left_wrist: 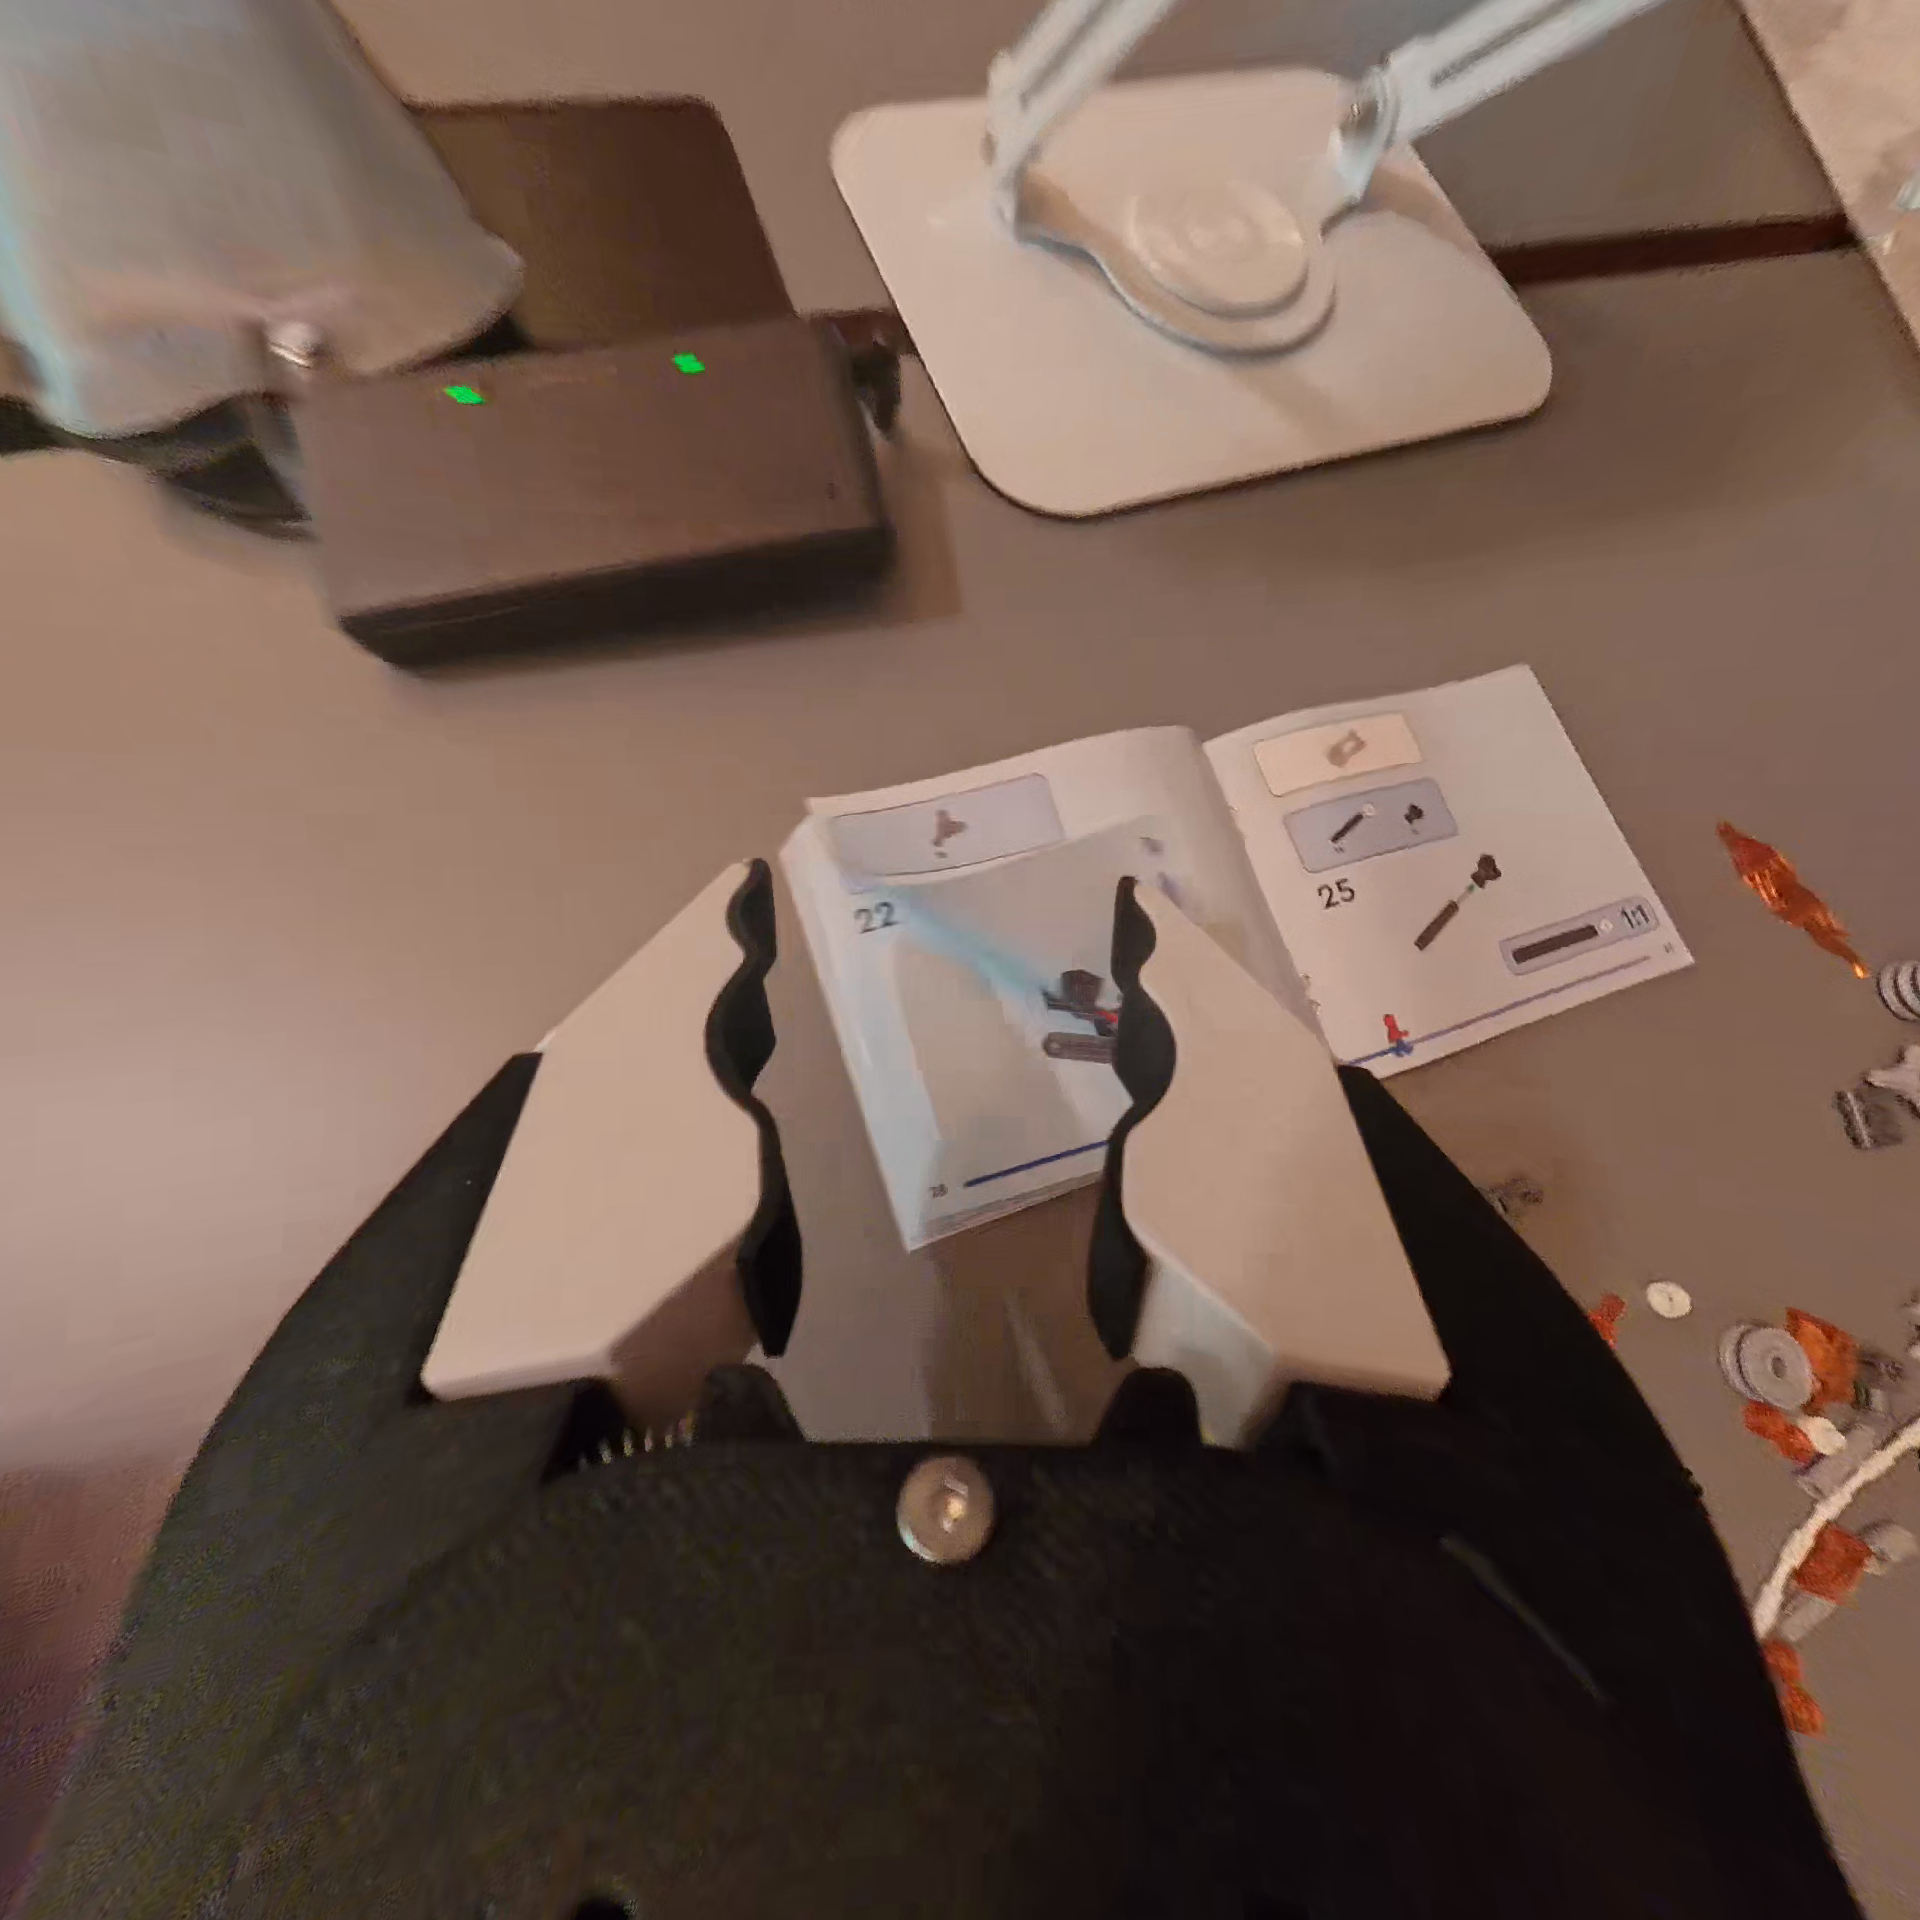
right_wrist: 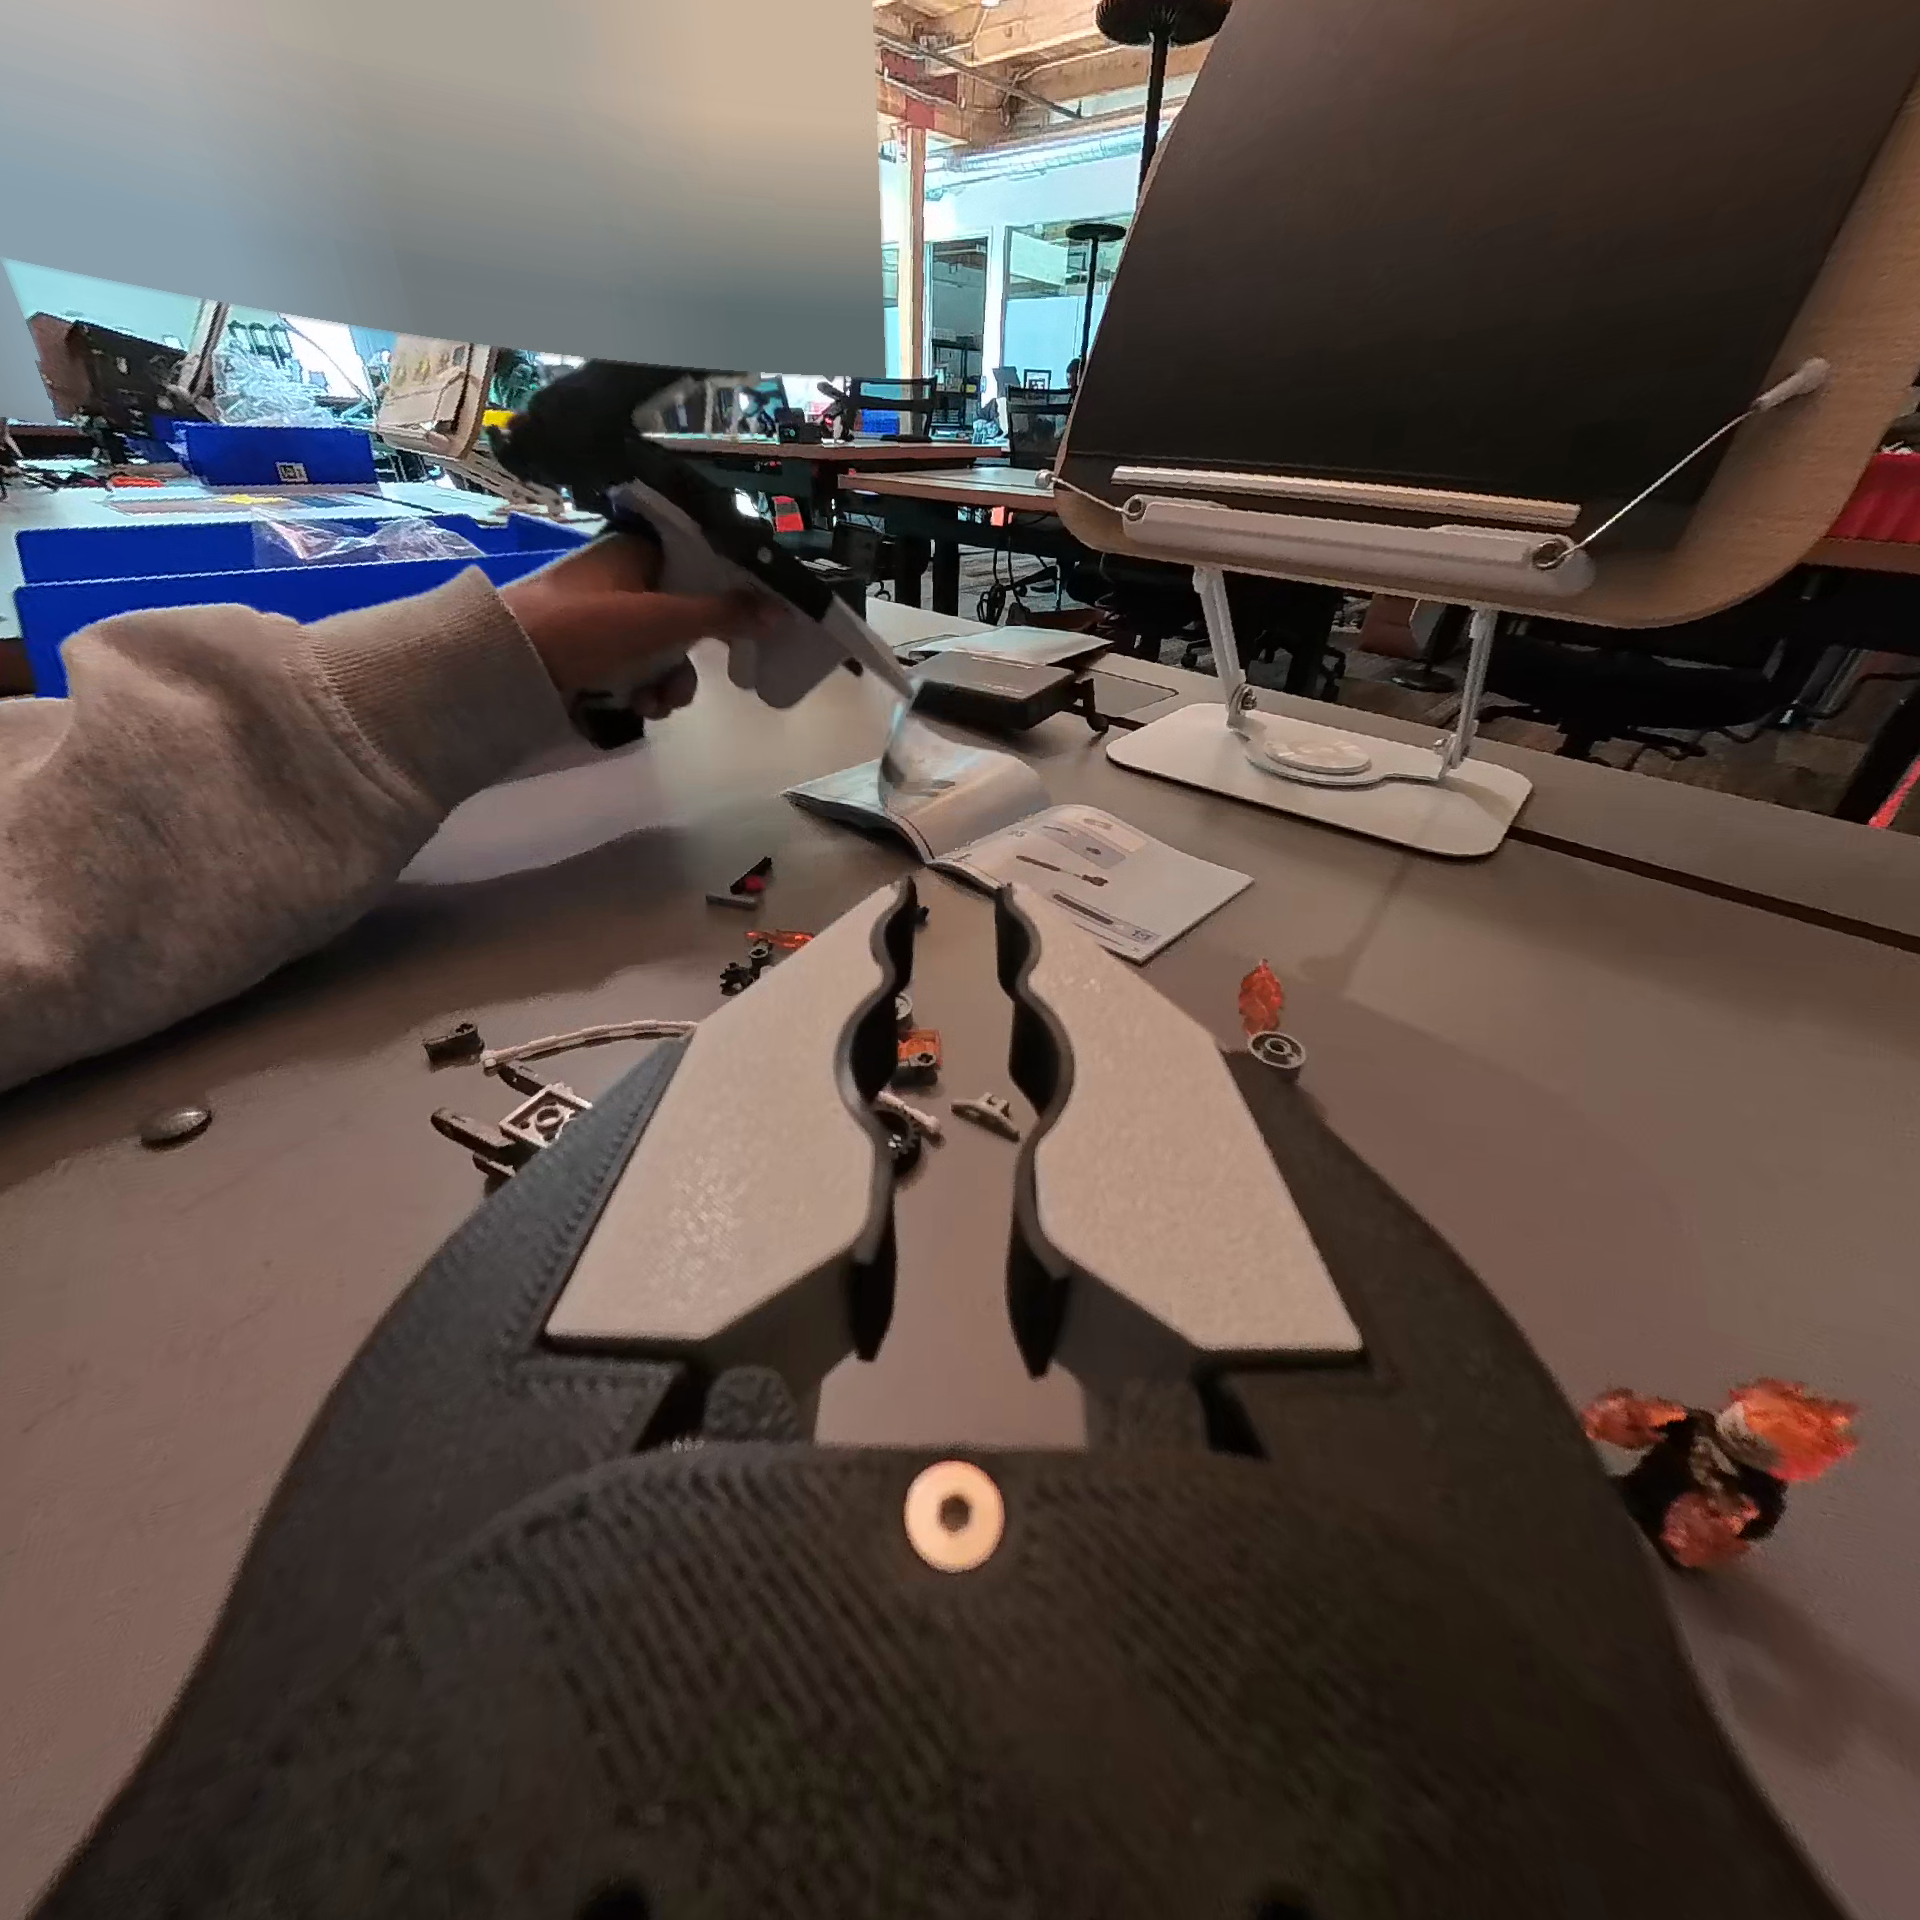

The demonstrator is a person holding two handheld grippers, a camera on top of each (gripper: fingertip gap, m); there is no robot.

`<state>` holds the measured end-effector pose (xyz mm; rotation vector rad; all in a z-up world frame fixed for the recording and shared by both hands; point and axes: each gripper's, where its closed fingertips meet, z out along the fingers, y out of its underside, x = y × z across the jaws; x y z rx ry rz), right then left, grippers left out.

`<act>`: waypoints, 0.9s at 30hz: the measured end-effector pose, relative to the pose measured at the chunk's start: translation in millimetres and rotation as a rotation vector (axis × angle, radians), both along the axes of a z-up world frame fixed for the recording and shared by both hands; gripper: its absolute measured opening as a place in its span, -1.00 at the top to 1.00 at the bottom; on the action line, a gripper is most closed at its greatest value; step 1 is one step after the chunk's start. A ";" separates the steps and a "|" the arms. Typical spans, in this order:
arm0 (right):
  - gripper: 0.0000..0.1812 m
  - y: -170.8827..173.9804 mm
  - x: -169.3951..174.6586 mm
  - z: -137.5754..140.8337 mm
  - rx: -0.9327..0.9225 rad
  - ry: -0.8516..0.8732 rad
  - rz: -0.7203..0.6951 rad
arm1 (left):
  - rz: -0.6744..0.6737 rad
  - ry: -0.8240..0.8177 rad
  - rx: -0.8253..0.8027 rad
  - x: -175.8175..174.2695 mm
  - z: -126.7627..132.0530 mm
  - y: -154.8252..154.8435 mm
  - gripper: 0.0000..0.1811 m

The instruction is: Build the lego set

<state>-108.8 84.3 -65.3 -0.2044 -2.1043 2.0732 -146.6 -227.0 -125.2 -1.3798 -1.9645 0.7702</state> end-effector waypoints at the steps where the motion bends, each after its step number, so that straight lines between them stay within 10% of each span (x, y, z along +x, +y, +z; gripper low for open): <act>1: 0.85 -0.2 -0.1 -0.1 0.001 0.000 0.000 | 0.016 0.036 -0.023 2.9 8.5 -3.9 0.28; 14: 0.85 -1.5 1.0 -1.4 0.014 0.009 0.000 | -0.241 0.524 -0.311 -9.7 100.2 85.1 0.23; 19: 0.86 -1.6 1.5 -1.4 0.015 0.015 -0.001 | -0.211 0.218 -0.376 -31.1 46.3 97.4 -0.11; 27: 0.85 -1.2 2.1 -1.0 0.013 0.020 -0.001 | 0.035 -0.010 -0.512 -9.5 12.9 25.3 0.02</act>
